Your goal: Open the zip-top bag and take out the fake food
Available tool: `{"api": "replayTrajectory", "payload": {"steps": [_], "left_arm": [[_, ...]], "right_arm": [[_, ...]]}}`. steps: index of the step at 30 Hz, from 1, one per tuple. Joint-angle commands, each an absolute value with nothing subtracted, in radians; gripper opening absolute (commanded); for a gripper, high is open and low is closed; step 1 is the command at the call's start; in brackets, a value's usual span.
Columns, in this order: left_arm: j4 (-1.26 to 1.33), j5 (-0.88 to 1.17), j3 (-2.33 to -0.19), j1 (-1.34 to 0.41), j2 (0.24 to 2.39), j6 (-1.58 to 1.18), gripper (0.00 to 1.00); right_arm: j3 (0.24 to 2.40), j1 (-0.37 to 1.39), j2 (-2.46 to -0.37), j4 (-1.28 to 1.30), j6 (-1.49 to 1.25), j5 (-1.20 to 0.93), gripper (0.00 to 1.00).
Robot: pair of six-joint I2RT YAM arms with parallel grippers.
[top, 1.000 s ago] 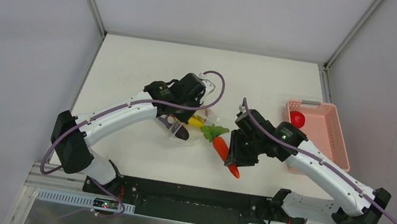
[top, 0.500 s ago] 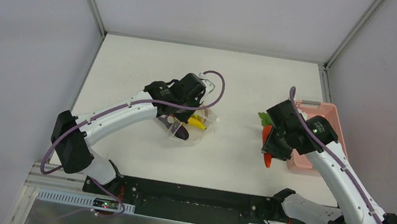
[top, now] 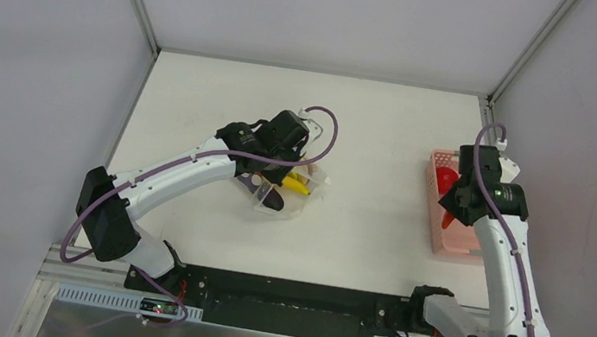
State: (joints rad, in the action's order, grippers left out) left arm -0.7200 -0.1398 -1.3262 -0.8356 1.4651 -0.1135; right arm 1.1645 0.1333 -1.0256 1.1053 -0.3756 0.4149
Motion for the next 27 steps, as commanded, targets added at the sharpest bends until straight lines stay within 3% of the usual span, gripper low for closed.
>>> {"api": "replayTrajectory", "payload": {"steps": [1,8,11,27], "left_arm": [[-0.722,-0.159,-1.324,-0.826,1.422,-0.095,0.0],[-0.726,-0.155,-1.327,-0.827,1.42,-0.095,0.0],[-0.724,-0.145,-1.328,-0.826,1.412,-0.097,0.0],[-0.719,-0.118,-1.325,-0.827,1.413,-0.104,0.0]], "right_arm": [[1.058,0.04,-1.018,0.841,-0.256,0.405,0.0],[0.927,-0.074,-1.1,0.69,-0.212,0.44,0.0],[0.876,-0.086,-1.112,0.625,-0.255,0.419,0.07],[0.852,-0.152,-1.293,0.407,-0.304,0.409,0.15]]}}
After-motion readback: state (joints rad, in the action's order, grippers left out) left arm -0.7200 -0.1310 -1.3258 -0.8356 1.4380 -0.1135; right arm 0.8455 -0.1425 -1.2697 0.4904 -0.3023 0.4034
